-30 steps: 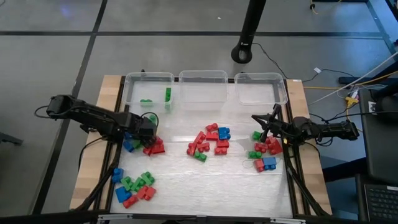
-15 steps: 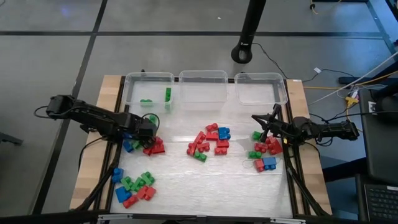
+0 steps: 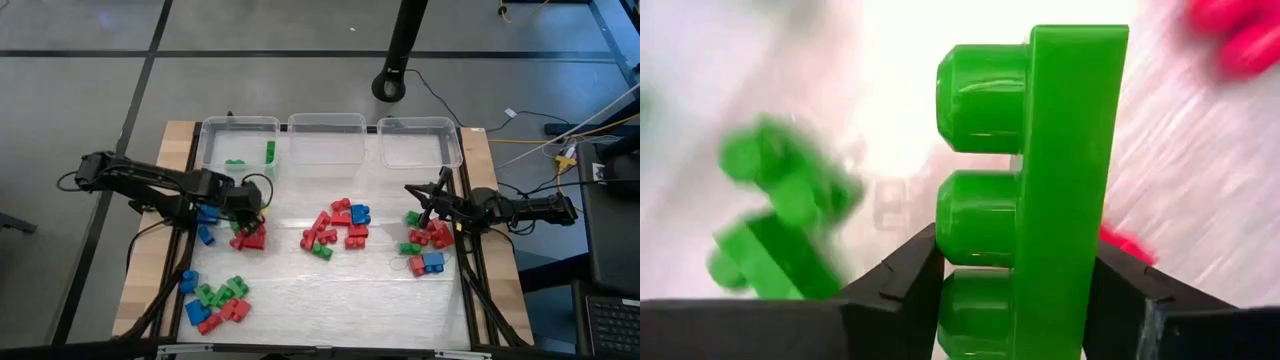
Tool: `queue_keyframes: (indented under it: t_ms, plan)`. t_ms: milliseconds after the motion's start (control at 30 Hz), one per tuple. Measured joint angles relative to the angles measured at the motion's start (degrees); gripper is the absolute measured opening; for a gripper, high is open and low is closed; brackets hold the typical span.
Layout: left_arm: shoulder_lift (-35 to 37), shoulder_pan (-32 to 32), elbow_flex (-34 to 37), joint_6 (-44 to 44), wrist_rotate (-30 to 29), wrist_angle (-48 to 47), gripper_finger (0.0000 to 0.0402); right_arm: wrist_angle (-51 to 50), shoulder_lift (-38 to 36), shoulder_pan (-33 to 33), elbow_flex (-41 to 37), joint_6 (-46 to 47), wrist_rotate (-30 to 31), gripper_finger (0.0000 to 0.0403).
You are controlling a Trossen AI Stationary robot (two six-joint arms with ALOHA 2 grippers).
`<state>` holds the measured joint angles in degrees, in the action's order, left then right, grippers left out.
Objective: Sort blocks
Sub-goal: Put the green game piece into the left transparent bin
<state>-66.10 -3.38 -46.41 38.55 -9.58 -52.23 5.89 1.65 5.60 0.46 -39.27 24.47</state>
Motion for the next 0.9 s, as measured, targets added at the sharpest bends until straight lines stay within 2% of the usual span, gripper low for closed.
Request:
queue_keyframes:
  t_ms: [233, 500, 700, 900]
  plan:
    - [0.0, 2.1, -9.8, -10.1, -8.2, 0.2, 0.0164, 0.0, 0.0, 0.0, 0.0, 0.0, 0.0, 0.0019]
    - [0.1, 10.9, -15.1, -25.7, -24.7, 1.6, 0.0165, 0.0, 0.0, 0.0, 0.0, 0.0, 0.1, 0.0019]
    - [0.0, 21.0, -14.5, -31.3, -26.5, 1.9, 0.0166, 0.0, 0.0, 0.0, 0.0, 0.0, 0.1, 0.0019]
    - [-0.1, 27.5, -12.7, -32.6, -26.4, 1.9, 0.0166, 0.0, 0.0, 0.0, 0.0, 0.0, 0.2, 0.0019]
